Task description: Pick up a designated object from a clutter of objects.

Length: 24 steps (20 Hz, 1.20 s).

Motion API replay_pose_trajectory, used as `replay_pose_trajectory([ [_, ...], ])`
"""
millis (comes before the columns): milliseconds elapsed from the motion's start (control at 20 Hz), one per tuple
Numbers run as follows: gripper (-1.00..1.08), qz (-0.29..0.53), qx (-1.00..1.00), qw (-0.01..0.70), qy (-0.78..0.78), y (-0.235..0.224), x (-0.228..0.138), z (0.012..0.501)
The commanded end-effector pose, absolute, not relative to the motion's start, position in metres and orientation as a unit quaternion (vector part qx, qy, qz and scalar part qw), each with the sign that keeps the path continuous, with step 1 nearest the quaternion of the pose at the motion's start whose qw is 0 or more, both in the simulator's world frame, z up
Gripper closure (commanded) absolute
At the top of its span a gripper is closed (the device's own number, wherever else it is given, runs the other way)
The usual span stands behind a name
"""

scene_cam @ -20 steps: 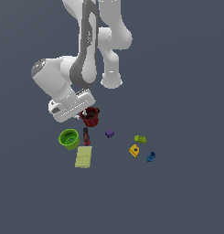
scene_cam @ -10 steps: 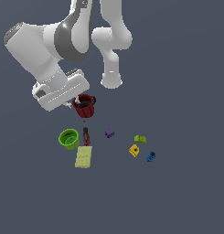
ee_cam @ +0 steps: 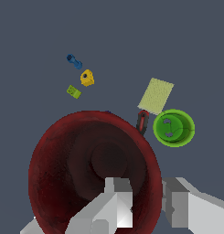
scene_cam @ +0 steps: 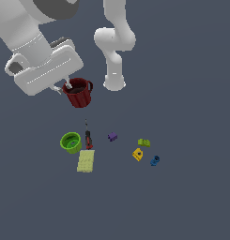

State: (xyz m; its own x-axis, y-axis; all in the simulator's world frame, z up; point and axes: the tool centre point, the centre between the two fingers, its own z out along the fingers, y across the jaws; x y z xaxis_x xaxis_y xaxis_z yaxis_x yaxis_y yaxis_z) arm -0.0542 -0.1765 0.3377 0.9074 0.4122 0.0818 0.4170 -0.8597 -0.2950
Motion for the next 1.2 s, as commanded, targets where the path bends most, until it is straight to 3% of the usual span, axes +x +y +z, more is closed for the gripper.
replay_pose_trajectory([
  [0,1.08,-0.009,-0.964,0.154,-0.215,-0.179,-0.05,0.365],
  [550,1.08,-0.01,-0.964,0.156,-0.217,-0.188,-0.034,0.447],
  [1150,1.08,-0.011,-0.963,0.157,-0.217,-0.192,-0.027,0.478],
])
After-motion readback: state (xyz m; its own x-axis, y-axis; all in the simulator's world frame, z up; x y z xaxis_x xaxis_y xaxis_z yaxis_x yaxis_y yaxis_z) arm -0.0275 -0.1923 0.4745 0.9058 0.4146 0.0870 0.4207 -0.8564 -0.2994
